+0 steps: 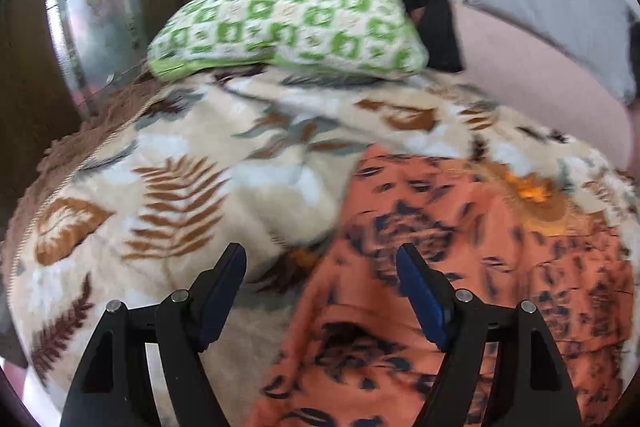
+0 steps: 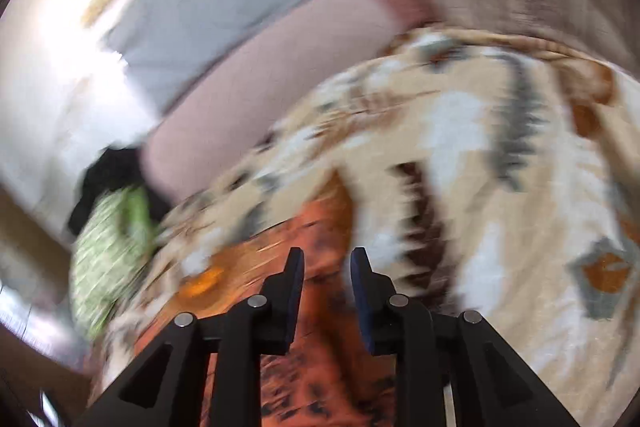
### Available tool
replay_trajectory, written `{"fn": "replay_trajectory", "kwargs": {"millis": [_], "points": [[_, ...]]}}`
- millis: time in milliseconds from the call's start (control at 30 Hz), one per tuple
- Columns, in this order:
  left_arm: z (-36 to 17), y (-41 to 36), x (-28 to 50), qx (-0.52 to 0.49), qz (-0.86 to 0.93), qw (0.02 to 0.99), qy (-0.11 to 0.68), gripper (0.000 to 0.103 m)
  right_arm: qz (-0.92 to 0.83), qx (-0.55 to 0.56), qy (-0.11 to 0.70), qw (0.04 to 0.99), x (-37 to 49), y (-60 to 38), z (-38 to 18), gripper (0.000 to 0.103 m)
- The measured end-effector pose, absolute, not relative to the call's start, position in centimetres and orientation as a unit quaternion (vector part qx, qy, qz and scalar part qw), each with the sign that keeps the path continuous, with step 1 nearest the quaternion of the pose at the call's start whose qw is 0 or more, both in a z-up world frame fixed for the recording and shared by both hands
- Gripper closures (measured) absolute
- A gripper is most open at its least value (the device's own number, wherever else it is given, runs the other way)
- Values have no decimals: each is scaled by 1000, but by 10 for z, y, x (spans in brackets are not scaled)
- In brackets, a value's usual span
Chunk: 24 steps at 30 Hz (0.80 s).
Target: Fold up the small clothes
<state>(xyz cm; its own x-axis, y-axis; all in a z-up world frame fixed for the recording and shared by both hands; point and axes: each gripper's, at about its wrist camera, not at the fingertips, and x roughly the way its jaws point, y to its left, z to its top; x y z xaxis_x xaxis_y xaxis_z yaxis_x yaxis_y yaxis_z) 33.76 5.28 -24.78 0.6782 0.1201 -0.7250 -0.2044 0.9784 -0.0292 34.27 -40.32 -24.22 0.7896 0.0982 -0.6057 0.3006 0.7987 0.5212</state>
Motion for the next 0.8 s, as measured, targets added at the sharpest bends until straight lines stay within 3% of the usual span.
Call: {"fn": "replay_trajectory", "kwargs": {"millis": [133,233,300,500,633,800], "points": [[-265,27,345,-7,76,900,428,25,11,215,371,903,356,-346,-242,77],[-293,24,358,-2,76,867,493,24,-5,187,463,866,373,-323,-277,76],[-294,29,358,-19,75,866,494,24,-15,187,492,850,381,-324,-295,76],[-284,27,357,-18,73,878,473,24,-5,185,434,881,375,-324,-264,76],[-300,19,361,19,67,870,488,22,17,178,514,839,388,-320,-300,75],[-280,25,349,-16,64,882,467,22,35,174,486,856,380,-314,-281,75]]}}
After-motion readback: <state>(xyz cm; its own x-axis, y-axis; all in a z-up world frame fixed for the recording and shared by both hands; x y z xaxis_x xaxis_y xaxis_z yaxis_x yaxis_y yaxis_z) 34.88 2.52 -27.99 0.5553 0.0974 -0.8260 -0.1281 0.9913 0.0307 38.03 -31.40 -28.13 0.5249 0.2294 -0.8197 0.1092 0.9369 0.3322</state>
